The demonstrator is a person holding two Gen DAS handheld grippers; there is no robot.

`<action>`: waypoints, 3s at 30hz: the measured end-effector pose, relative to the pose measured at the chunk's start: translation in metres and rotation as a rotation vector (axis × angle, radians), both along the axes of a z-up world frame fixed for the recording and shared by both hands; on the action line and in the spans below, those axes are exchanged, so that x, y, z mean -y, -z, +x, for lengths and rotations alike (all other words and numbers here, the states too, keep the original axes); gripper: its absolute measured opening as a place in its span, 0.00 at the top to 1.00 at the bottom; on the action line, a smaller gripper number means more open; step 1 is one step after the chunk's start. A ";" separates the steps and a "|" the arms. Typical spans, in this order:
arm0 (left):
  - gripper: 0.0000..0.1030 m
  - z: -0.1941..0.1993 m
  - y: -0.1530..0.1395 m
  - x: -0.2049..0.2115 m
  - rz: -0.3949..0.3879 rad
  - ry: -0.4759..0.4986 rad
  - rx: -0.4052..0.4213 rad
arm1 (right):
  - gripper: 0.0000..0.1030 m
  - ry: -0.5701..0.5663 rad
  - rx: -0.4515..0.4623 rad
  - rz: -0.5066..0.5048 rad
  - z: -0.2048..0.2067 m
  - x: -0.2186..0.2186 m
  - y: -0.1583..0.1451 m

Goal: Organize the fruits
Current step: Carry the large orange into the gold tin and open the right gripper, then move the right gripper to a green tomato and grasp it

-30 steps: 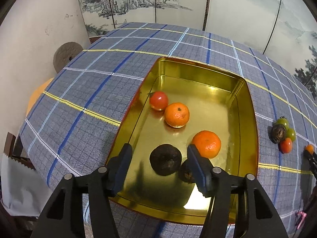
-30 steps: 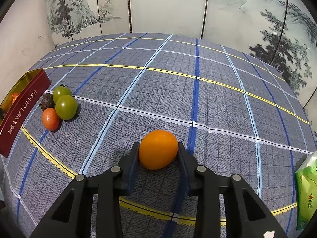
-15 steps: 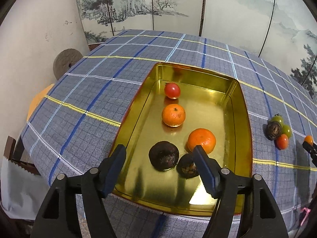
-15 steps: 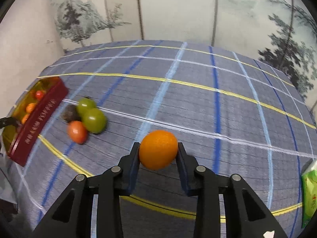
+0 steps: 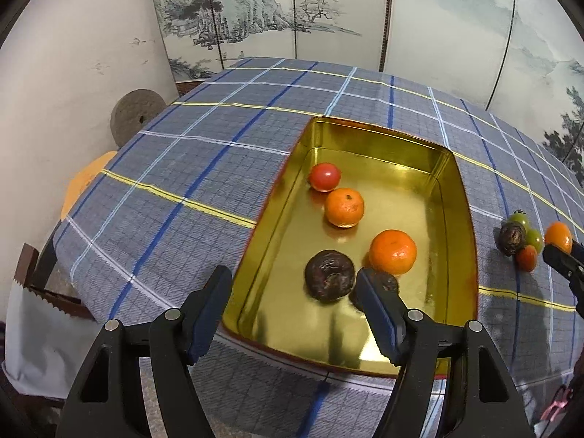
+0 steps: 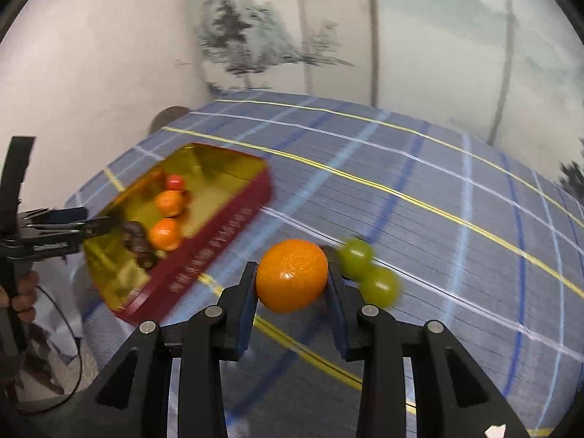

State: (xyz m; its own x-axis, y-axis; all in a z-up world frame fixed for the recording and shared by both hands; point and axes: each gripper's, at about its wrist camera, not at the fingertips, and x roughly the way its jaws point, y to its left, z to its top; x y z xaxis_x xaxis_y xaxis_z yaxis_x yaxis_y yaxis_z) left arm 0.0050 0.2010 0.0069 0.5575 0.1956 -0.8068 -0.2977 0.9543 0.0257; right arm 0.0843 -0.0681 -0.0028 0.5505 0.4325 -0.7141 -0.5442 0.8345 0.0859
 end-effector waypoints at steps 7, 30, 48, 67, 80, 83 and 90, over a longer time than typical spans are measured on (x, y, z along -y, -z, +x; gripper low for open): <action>0.31 -0.007 -0.002 -0.018 -0.001 -0.048 0.004 | 0.68 -0.153 0.002 -0.006 -0.015 -0.060 -0.006; 0.31 -0.030 0.006 -0.074 -0.046 -0.175 -0.005 | 0.68 -0.299 -0.023 -0.123 -0.018 -0.133 0.027; 0.31 -0.028 0.007 -0.066 -0.039 -0.113 -0.009 | 0.66 -0.325 -0.033 -0.141 -0.027 -0.143 0.035; 0.31 -0.032 0.002 -0.052 0.000 -0.045 -0.009 | 0.66 -0.315 -0.036 -0.117 -0.030 -0.140 0.030; 0.30 -0.023 -0.002 -0.031 0.005 -0.005 -0.003 | 0.64 -0.240 0.004 -0.018 -0.033 -0.102 -0.001; 0.30 -0.021 -0.002 -0.022 0.004 0.015 -0.001 | 0.64 -0.186 0.022 -0.016 -0.029 -0.079 -0.006; 0.30 -0.014 -0.004 0.000 0.000 0.071 0.001 | 0.63 -0.034 0.019 -0.017 -0.012 -0.019 -0.006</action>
State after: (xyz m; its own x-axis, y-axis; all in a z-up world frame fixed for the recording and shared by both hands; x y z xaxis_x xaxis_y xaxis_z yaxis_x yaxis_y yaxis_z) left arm -0.0087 0.2011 0.0107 0.5711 0.1552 -0.8061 -0.2294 0.9730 0.0249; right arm 0.0726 -0.0495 0.0028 0.5491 0.4394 -0.7109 -0.5739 0.8166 0.0615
